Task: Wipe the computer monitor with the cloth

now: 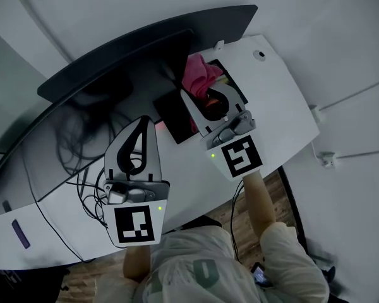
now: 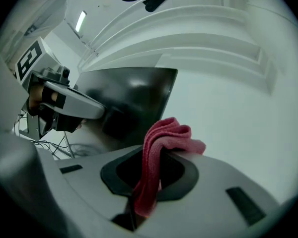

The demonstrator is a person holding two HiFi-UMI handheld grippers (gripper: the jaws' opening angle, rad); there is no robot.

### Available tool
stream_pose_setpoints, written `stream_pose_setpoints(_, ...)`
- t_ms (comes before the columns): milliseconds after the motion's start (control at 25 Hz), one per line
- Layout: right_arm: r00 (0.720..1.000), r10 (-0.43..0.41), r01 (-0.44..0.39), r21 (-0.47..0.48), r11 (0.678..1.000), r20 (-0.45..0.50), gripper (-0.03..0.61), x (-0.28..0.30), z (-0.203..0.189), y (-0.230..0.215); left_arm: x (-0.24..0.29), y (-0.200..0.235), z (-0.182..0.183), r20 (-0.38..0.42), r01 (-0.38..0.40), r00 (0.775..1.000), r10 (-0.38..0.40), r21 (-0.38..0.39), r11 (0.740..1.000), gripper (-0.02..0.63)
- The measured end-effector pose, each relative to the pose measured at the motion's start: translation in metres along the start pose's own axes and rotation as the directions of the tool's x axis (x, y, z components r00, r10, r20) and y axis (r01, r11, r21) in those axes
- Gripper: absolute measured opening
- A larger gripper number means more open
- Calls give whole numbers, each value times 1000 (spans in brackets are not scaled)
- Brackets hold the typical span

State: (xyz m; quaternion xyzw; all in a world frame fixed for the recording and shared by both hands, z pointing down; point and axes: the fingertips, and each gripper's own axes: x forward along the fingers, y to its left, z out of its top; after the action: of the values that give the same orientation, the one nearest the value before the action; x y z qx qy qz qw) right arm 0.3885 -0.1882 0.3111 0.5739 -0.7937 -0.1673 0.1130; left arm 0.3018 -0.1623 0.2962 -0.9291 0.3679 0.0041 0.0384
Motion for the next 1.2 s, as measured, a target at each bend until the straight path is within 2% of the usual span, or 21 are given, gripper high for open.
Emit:
stream_pose_setpoints(120, 999, 21, -20, 29, 999, -26, 57, 1, -22, 9, 3, -1, -7, -2, 0, 1000, 0, 3, 1000, 15)
stream_pose_setpoints(360, 977, 67, -62, 29, 998, -205, 57, 0, -92, 37, 7, -3, -28, -28, -4, 1000, 4, -2, 1000, 15)
stream_pose_setpoints(480, 968, 70, -57, 60, 997, -243, 57, -2, -129, 52, 10, -7, -41, -60, 2, 998, -2, -6, 1000, 15)
stream_pose_setpoints(720, 926, 133, -112, 78, 991, -354, 57, -6, -189, 83, 14, -14, -57, -103, 14, 995, -15, -8, 1000, 14)
stream_pose_setpoints(960, 896, 202, -140, 182, 973, -395, 57, -9, -220, 104, 13, -13, -64, -126, 2, 992, -2, 1, 1000, 15)
stream_pose_setpoints(1200, 886, 229, -154, 209, 966, -404, 57, -8, -224, 122, 10, -10, -59, -113, -15, 993, 16, 9, 1000, 15)
